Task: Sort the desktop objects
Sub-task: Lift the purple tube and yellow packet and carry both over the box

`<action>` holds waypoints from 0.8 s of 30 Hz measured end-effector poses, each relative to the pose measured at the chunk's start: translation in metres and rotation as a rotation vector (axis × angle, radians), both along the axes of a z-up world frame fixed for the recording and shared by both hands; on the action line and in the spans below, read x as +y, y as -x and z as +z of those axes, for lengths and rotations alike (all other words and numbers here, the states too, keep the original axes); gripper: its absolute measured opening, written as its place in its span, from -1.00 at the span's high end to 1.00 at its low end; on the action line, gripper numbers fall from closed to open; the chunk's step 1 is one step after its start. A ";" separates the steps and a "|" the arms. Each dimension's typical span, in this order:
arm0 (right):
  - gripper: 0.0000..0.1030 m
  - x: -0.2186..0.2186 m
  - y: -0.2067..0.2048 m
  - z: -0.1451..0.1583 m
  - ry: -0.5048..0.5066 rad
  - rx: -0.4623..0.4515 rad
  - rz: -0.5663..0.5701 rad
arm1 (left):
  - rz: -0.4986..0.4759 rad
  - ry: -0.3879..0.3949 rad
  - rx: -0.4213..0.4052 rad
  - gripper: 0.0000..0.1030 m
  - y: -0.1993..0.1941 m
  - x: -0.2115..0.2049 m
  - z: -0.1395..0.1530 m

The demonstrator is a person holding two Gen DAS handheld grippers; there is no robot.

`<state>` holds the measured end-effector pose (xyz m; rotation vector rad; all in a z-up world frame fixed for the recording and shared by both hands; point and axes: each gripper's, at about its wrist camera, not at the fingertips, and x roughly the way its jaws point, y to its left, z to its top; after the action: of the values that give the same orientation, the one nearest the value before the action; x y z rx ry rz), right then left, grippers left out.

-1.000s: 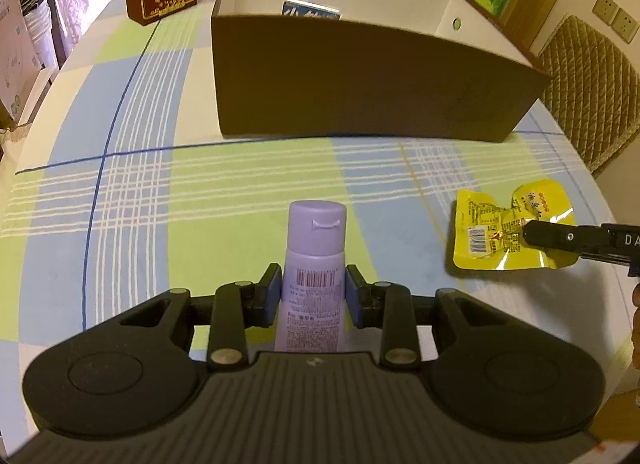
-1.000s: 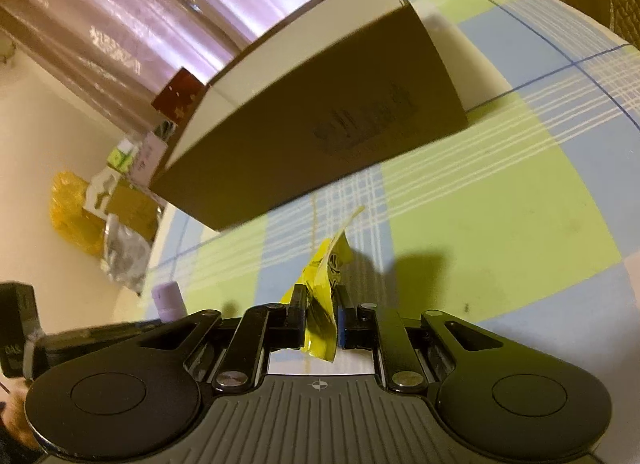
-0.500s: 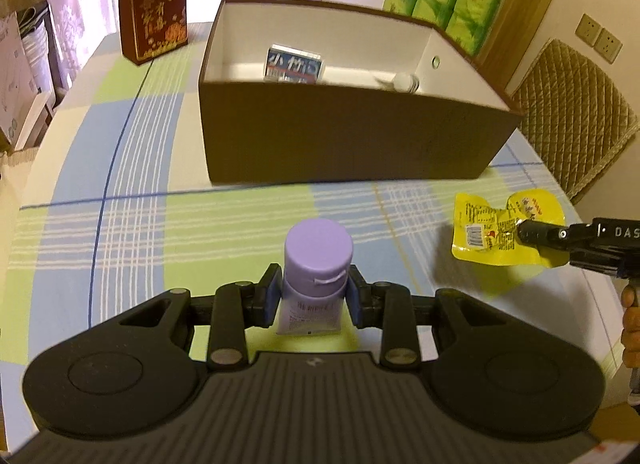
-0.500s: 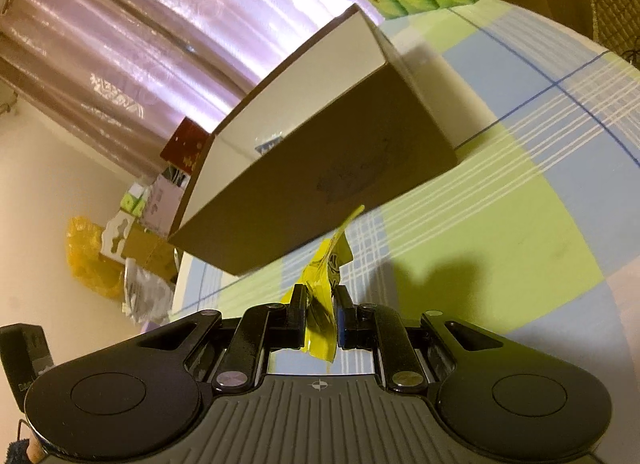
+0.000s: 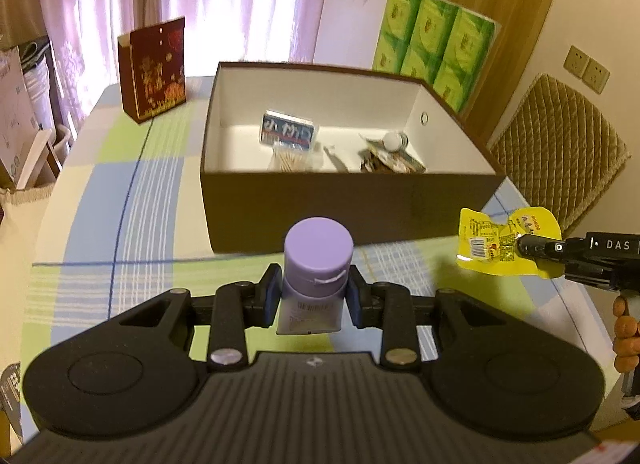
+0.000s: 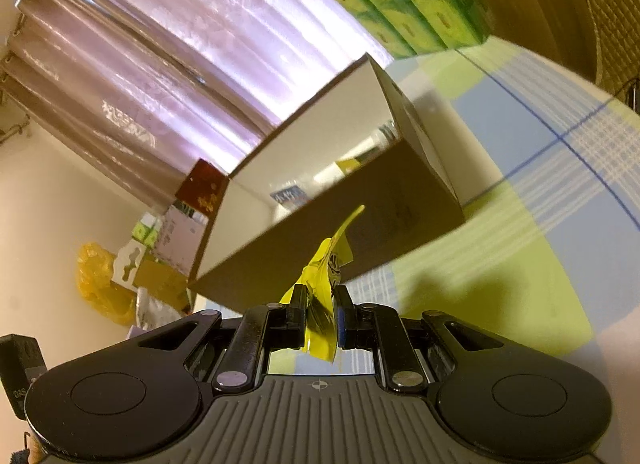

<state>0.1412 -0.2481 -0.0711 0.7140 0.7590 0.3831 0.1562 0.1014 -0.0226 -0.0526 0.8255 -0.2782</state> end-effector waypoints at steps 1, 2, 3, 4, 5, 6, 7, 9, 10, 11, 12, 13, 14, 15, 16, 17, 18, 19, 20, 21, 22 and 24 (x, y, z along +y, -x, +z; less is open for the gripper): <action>0.79 -0.001 -0.002 0.002 -0.003 -0.004 -0.001 | 0.002 0.001 -0.007 0.45 -0.002 0.000 0.002; 0.80 -0.002 -0.004 0.004 -0.005 -0.008 -0.003 | 0.001 0.001 -0.014 0.45 -0.004 0.001 0.005; 0.79 -0.002 -0.006 0.006 -0.006 -0.012 -0.006 | 0.000 0.002 -0.022 0.45 -0.007 0.001 0.008; 0.79 -0.003 -0.008 0.008 -0.006 -0.015 -0.006 | 0.001 0.003 -0.030 0.45 -0.009 0.001 0.011; 0.80 -0.003 -0.010 0.011 -0.006 -0.020 -0.007 | 0.000 0.005 -0.038 0.45 -0.012 0.002 0.014; 0.79 -0.004 -0.013 0.013 -0.006 -0.026 -0.009 | -0.002 0.008 -0.047 0.45 -0.015 0.003 0.017; 0.79 -0.004 -0.015 0.015 -0.007 -0.033 -0.009 | -0.001 0.009 -0.056 0.45 -0.017 0.003 0.021; 0.79 -0.005 -0.020 0.022 -0.008 -0.048 -0.012 | -0.007 0.010 -0.074 0.45 -0.024 0.003 0.027; 0.79 -0.005 -0.023 0.024 -0.009 -0.055 -0.012 | -0.007 0.009 -0.081 0.45 -0.027 0.003 0.030; 0.79 -0.005 -0.026 0.027 -0.012 -0.062 -0.011 | -0.011 0.008 -0.089 0.45 -0.031 0.003 0.033; 0.79 -0.006 -0.030 0.030 -0.016 -0.069 -0.011 | -0.016 0.008 -0.095 0.45 -0.034 0.002 0.035; 0.79 -0.006 -0.034 0.032 -0.016 -0.075 -0.011 | -0.020 0.007 -0.101 0.45 -0.038 0.002 0.038; 0.79 -0.005 -0.038 0.036 -0.013 -0.082 -0.010 | -0.024 0.003 -0.107 0.45 -0.042 0.001 0.040; 0.79 -0.004 -0.042 0.039 -0.007 -0.091 -0.008 | -0.031 -0.002 -0.114 0.45 -0.047 0.000 0.042; 0.79 -0.003 -0.046 0.041 -0.004 -0.099 -0.007 | -0.035 -0.007 -0.122 0.45 -0.051 -0.001 0.045; 0.79 -0.003 -0.051 0.044 -0.001 -0.106 -0.006 | -0.038 -0.014 -0.130 0.45 -0.055 -0.003 0.046; 0.79 -0.002 -0.057 0.047 0.000 -0.115 -0.005 | -0.038 -0.021 -0.137 0.45 -0.061 -0.004 0.048; 0.79 -0.001 -0.062 0.049 -0.001 -0.121 -0.004 | -0.037 -0.025 -0.142 0.45 -0.066 -0.004 0.050; 0.79 0.000 -0.068 0.052 -0.007 -0.126 -0.001 | -0.036 -0.026 -0.148 0.45 -0.071 -0.004 0.052; 0.79 0.001 -0.075 0.053 -0.015 -0.129 0.004 | -0.035 -0.028 -0.153 0.45 -0.077 -0.004 0.053; 0.79 0.002 -0.082 0.054 -0.018 -0.132 0.007 | -0.037 -0.033 -0.158 0.45 -0.083 -0.004 0.054; 0.79 0.006 -0.097 0.056 -0.010 -0.130 0.017 | -0.038 -0.049 -0.161 0.45 -0.096 -0.005 0.055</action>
<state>0.2386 -0.2422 -0.0154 0.6852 0.6409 0.4444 0.2525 0.0960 0.0329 0.0317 0.6731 -0.2940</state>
